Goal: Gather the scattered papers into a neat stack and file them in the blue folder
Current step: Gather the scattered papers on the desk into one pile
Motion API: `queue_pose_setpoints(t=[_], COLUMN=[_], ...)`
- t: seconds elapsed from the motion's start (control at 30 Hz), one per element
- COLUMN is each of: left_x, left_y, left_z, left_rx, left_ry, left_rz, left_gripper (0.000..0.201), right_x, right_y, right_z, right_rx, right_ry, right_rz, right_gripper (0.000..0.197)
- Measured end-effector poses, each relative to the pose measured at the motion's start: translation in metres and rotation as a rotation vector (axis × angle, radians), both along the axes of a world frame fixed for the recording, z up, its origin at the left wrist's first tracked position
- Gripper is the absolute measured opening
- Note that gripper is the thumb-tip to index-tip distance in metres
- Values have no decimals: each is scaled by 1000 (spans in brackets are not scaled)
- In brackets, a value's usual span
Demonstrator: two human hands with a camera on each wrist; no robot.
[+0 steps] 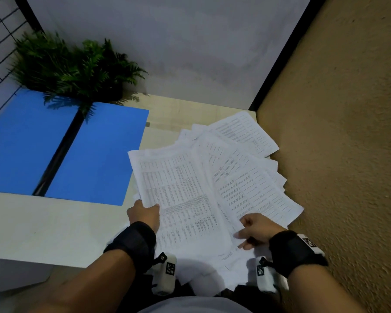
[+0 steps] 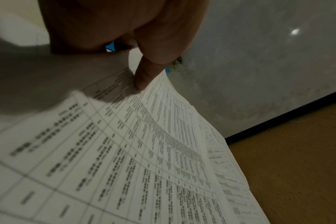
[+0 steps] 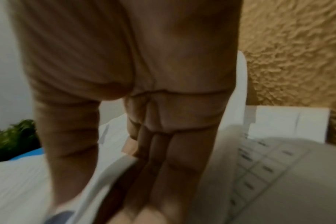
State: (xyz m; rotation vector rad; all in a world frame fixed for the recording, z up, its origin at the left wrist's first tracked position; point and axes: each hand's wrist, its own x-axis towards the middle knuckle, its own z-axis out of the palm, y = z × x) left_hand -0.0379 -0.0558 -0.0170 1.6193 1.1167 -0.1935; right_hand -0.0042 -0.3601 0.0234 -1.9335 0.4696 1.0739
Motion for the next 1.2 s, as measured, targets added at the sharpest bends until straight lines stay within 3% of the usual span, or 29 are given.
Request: queue_pose_setpoints(t=[0.13, 0.33, 0.43, 0.5, 0.6, 0.7, 0.8, 0.93, 1.0, 1.1, 1.2], left_x=[-3, -9, -7, -5, 4, 20, 41, 75, 84, 90, 91], left_y=[-8, -20, -21, -22, -34, -50, -61, -60, -59, -62, -74], left_z=[5, 10, 12, 21, 46, 60, 61, 37, 30, 31, 36], left_rx=[-29, -144, 15, 98, -208, -309, -315, 316, 494, 429, 233], left_ry=[-72, -200, -217, -264, -364, -343, -315, -116, -12, 17, -4], left_rz=[-86, -217, -265, -237, -297, -559, -712, -899, -994, -1008, -981], left_gripper=[31, 25, 23, 35, 60, 42, 32, 53, 70, 86, 77], right_x=[8, -8, -9, -11, -19, -25, -24, -29, -33, -36, -34], right_y=[22, 62, 53, 38, 24, 20, 10, 1, -4, -10, -16], right_z=[-2, -18, -19, -17, -2, 15, 5, -13, -24, -33, -27], right_rx=[-95, 216, 266, 318, 436, 479, 388, 161, 64, -37, -115], right_ry=[-339, -312, -354, -359, -275, -252, -312, -321, -352, -358, -394], right_rz=[46, -135, -348, -455, -447, -518, -772, -1020, -1065, -1091, -1070], right_gripper=[29, 30, 27, 34, 44, 40, 47, 46, 44, 40, 36])
